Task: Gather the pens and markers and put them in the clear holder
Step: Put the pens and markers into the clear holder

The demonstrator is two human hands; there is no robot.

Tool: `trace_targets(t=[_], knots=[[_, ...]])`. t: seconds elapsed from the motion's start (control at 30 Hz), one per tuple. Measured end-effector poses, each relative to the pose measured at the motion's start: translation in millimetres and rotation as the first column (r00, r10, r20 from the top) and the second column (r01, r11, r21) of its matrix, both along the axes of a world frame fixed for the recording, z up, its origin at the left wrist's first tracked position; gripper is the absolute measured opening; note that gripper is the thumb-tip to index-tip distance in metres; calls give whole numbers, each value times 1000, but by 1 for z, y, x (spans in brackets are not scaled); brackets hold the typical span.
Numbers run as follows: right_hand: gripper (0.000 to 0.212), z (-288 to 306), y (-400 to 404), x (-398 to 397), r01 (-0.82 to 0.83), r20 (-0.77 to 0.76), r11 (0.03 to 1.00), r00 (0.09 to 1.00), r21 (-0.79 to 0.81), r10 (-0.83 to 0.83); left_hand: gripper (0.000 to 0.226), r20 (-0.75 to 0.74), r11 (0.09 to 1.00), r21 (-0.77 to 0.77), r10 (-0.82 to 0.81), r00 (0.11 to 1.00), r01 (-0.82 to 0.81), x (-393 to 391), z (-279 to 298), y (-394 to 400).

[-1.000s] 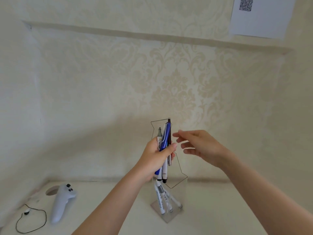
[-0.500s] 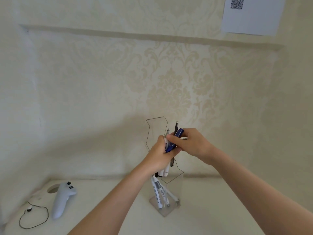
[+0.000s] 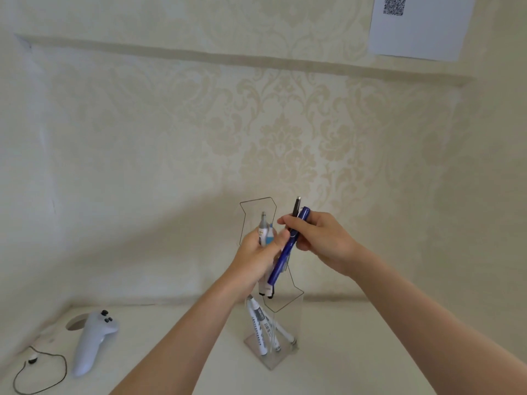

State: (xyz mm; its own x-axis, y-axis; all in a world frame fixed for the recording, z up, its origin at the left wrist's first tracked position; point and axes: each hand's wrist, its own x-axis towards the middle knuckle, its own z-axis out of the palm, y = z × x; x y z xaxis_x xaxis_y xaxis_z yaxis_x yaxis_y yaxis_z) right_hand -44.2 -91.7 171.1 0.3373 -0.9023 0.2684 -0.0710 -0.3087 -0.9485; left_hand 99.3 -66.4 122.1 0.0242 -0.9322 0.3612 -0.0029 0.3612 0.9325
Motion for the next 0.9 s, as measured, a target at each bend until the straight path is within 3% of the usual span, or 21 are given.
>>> trace_targets(t=[0.07, 0.17, 0.23, 0.43, 0.53, 0.6, 0.67, 0.7, 0.73, 0.8, 0.9], knots=[[18, -4, -6, -4, 113, -17, 993, 993, -34, -113, 35, -133, 990, 50, 137, 982, -132, 10, 3, -5], [23, -28, -12, 2, 165, -380, 971, 898, -174, -221, 37, -91, 971, 23, 240, 966, -239, 18, 8, -8], [28, -51, -17, 13, 158, -538, 965, 806, -208, -248, 37, -59, 971, 6, 239, 969, -239, 15, 9, -6], [35, -84, -24, 32, 145, -806, 976, 550, -165, -218, 37, -67, 959, 24, 283, 957, -282, 0, 9, -5], [30, -77, -21, 29, 112, -846, 979, 493, -168, -201, 39, -32, 959, -11, 281, 959, -282, -20, 11, -12], [16, -61, -20, 12, 127, -758, 980, 622, -153, -199, 40, 12, 946, -26, 324, 946, -323, -31, 9, -21], [40, -45, -17, -13, 67, -547, 998, 836, 18, -47, 40, 50, 935, -11, 355, 934, -355, -40, 6, -30], [44, -40, -14, -23, -26, -443, 994, 894, 102, 69, 38, 67, 932, 13, 360, 930, -362, -44, 3, -34], [44, -37, -10, -28, -109, -397, 984, 904, 138, 156, 35, 87, 927, 46, 367, 926, -371, -49, 0, -38], [35, -45, -8, -29, -149, -444, 980, 875, 131, 192, 25, 160, 910, 103, 383, 910, -401, -56, -8, -46], [21, -73, -12, -17, 31, -516, 998, 855, -46, -50, 28, 241, 861, 216, 410, 879, -461, -59, -25, -56]])
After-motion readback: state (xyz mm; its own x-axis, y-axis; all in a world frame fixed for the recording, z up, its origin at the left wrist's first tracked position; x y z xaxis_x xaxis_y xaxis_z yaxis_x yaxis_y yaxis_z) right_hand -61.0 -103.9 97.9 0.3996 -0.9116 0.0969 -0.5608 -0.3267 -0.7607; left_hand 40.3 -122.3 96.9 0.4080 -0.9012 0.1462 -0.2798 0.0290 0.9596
